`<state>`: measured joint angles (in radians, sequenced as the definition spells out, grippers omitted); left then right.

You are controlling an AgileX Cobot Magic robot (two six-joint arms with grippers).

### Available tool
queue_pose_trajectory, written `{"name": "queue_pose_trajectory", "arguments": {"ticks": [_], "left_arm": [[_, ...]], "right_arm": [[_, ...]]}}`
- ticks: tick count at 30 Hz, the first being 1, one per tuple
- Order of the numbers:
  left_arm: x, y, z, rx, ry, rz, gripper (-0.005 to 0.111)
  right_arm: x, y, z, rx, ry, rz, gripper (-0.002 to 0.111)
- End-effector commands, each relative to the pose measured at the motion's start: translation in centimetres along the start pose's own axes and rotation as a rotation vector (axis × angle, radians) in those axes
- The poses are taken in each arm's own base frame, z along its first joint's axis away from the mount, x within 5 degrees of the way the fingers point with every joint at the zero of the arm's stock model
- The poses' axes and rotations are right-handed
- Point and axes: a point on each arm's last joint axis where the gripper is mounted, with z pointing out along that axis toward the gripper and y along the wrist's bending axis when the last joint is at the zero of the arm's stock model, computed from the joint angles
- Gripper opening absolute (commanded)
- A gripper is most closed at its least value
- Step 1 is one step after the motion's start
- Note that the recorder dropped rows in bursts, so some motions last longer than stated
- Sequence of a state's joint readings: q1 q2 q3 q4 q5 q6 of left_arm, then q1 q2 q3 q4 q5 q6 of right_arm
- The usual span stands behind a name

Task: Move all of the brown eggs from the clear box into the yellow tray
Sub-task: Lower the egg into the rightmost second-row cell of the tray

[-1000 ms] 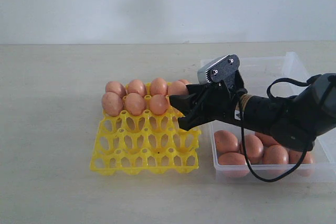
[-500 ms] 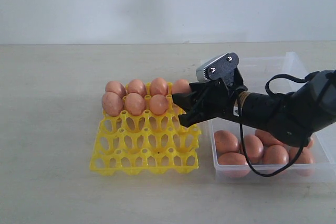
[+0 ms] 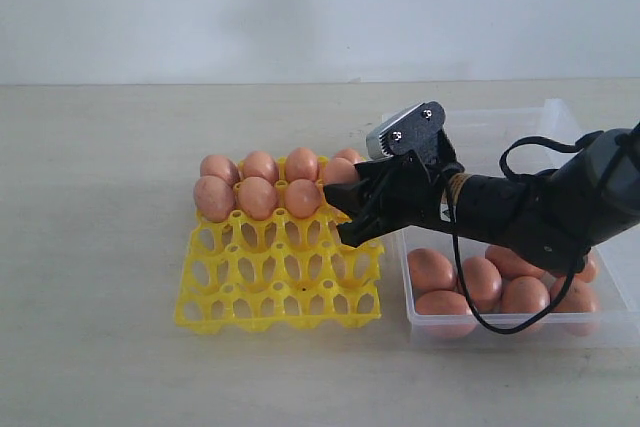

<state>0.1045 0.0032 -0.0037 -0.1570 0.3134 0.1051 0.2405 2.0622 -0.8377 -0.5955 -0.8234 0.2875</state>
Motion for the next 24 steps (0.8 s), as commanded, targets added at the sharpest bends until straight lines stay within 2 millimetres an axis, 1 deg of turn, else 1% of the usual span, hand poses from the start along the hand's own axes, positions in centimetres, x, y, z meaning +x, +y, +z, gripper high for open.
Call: {"name": "queue_pose_trajectory", "arguments": {"ticks": [1, 5, 7, 10, 11, 14, 16, 24], "left_arm": [[0.09, 0.02, 0.01, -0.003, -0.001, 0.003, 0.004], [0.09, 0.02, 0.01, -0.003, -0.001, 0.003, 0.004], [0.09, 0.02, 0.01, -0.003, -0.001, 0.003, 0.004], [0.09, 0.02, 0.01, -0.003, -0.001, 0.003, 0.004], [0.09, 0.02, 0.01, -0.003, -0.001, 0.003, 0.004], [0.09, 0.02, 0.01, -0.003, -0.001, 0.003, 0.004], [0.09, 0.02, 0.01, -0.003, -0.001, 0.003, 0.004], [0.09, 0.02, 0.01, -0.003, -0.001, 0.003, 0.004]], "right_arm": [[0.18, 0.09, 0.09, -0.009, 0.009, -0.009, 0.000], [0.25, 0.12, 0.09, -0.012, 0.017, -0.014, 0.000], [0.28, 0.15, 0.09, -0.015, 0.020, -0.017, 0.004], [0.41, 0.22, 0.09, -0.024, 0.034, -0.029, 0.020], [0.43, 0.21, 0.08, -0.023, 0.036, -0.029, 0.027], [0.45, 0.21, 0.08, -0.022, 0.038, -0.029, 0.040], [0.45, 0.21, 0.08, -0.022, 0.038, -0.029, 0.042], [0.65, 0.14, 0.07, -0.015, 0.061, -0.027, 0.042]]}}
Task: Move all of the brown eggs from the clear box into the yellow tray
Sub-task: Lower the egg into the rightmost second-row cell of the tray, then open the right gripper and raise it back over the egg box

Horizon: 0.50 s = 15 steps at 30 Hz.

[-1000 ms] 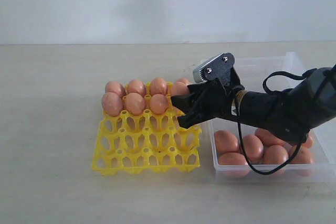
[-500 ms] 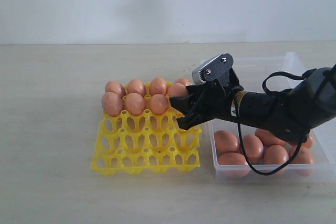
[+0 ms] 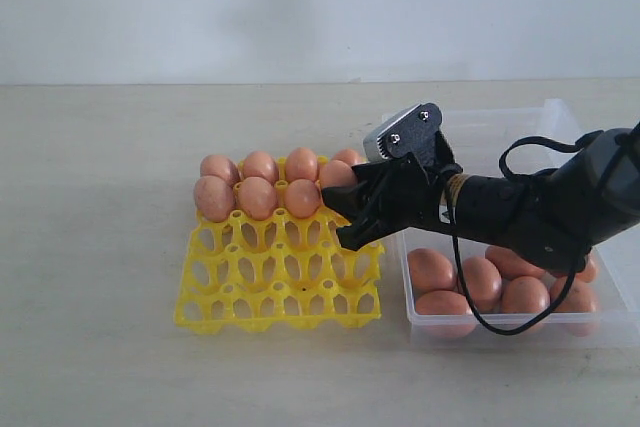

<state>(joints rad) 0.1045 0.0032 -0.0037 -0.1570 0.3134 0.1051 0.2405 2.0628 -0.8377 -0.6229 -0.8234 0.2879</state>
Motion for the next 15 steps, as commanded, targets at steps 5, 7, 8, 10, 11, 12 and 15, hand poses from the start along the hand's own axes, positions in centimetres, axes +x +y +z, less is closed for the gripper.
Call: {"name": "queue_pose_trajectory", "arguments": {"ticks": [5, 7, 8, 10, 11, 12, 15], "left_arm": [[0.09, 0.02, 0.01, -0.003, -0.001, 0.003, 0.004], [0.09, 0.02, 0.01, -0.003, -0.001, 0.003, 0.004], [0.09, 0.02, 0.01, -0.003, -0.001, 0.003, 0.004], [0.09, 0.02, 0.01, -0.003, -0.001, 0.003, 0.004], [0.09, 0.02, 0.01, -0.003, -0.001, 0.003, 0.004], [0.09, 0.02, 0.01, -0.003, -0.001, 0.003, 0.004], [0.09, 0.02, 0.01, -0.003, -0.001, 0.003, 0.004]], "right_arm": [[0.76, -0.06, 0.06, 0.007, 0.075, -0.011, 0.046], [0.76, -0.06, 0.06, 0.007, 0.075, -0.011, 0.056], [0.76, -0.06, 0.06, 0.007, 0.075, -0.011, 0.061], [0.81, -0.07, 0.06, 0.009, 0.081, -0.012, 0.066], [0.91, -0.09, 0.05, 0.010, 0.092, -0.013, 0.066], [0.97, -0.10, 0.04, 0.012, 0.098, -0.013, 0.066], [0.95, -0.10, 0.04, 0.012, 0.096, -0.013, 0.066]]}}
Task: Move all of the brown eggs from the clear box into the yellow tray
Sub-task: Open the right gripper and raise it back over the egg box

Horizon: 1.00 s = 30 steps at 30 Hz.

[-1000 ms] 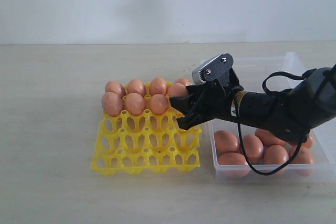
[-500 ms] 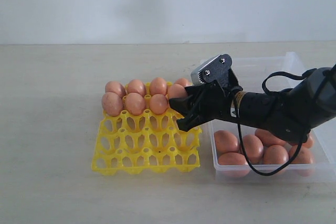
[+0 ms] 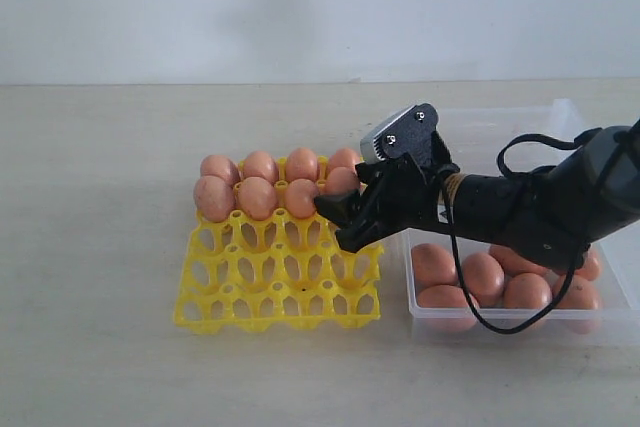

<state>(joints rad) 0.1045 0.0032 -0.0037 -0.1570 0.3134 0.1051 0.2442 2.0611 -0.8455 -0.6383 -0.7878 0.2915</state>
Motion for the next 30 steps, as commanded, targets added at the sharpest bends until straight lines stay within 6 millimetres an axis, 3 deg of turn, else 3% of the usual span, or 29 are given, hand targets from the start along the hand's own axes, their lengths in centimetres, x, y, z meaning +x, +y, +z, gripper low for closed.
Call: {"name": "queue_pose_trajectory", "arguments": {"ticks": [1, 4, 9, 10, 13, 15, 16, 20, 23, 30], "left_arm": [[0.1, 0.0, 0.0, -0.003, -0.001, 0.003, 0.004], [0.1, 0.0, 0.0, -0.003, -0.001, 0.003, 0.004], [0.1, 0.0, 0.0, -0.003, -0.001, 0.003, 0.004], [0.1, 0.0, 0.0, -0.003, -0.001, 0.003, 0.004], [0.1, 0.0, 0.0, -0.003, -0.001, 0.003, 0.004], [0.1, 0.0, 0.0, -0.003, -0.001, 0.003, 0.004], [0.1, 0.0, 0.0, -0.003, -0.001, 0.003, 0.004], [0.1, 0.0, 0.0, -0.003, -0.001, 0.003, 0.004], [0.1, 0.0, 0.0, -0.003, -0.001, 0.003, 0.004], [0.1, 0.0, 0.0, -0.003, -0.001, 0.003, 0.004]], "right_arm": [[0.8, -0.1, -0.1, 0.012, 0.061, 0.001, 0.066], [-0.3, -0.1, -0.4, 0.012, 0.017, 0.013, 0.066], [-6.4, -0.1, -3.8, 0.066, -0.076, 0.081, 0.066], [-6.9, -0.1, -4.3, 0.085, -0.056, 0.099, 0.063], [-8.6, -0.3, -6.3, 0.162, -0.012, 0.120, 0.036], [-9.3, -0.5, -7.6, 0.226, 0.037, 0.095, 0.006], [-9.4, -0.6, -8.1, 0.253, 0.058, 0.077, 0.000], [-9.1, -1.5, -9.8, 0.396, 0.237, 0.071, 0.000], [-9.0, -2.8, -9.8, 0.499, 0.374, 0.102, 0.000], [-9.8, -6.2, -5.8, 0.514, 0.646, 0.009, 0.000]]}}
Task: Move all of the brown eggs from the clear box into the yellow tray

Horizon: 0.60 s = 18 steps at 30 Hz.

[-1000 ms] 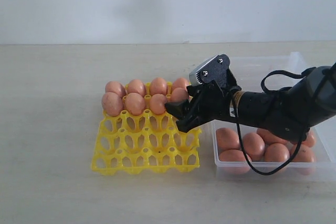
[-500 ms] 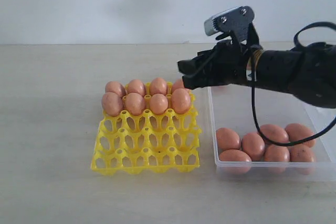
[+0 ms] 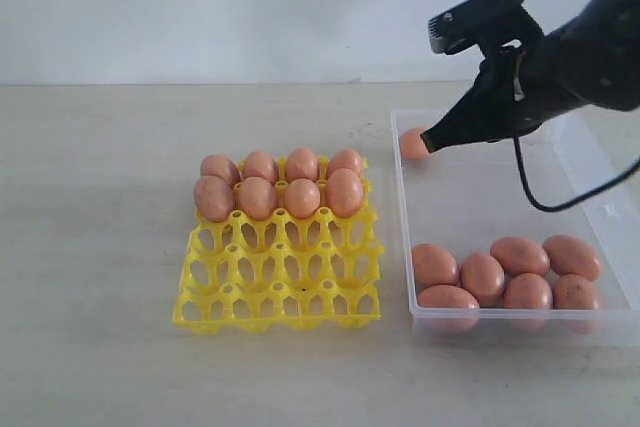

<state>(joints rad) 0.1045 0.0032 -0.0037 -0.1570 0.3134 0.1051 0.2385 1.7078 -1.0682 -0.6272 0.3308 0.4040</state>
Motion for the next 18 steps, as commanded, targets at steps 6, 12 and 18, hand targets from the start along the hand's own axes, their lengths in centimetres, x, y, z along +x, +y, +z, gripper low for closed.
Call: {"name": "queue_pose_trajectory", "arguments": {"ticks": [6, 12, 18], "left_arm": [[0.1, 0.0, 0.0, -0.003, -0.001, 0.003, 0.004], [0.1, 0.0, 0.0, -0.003, -0.001, 0.003, 0.004], [0.1, 0.0, 0.0, -0.003, -0.001, 0.003, 0.004]], "right_arm": [[-3.8, 0.8, 4.4, -0.108, -0.001, 0.088, 0.000], [-3.2, 1.8, 7.1, -0.138, -0.010, 0.150, 0.000], [-3.4, 2.0, 7.7, -0.146, -0.065, 0.204, 0.000]]}}
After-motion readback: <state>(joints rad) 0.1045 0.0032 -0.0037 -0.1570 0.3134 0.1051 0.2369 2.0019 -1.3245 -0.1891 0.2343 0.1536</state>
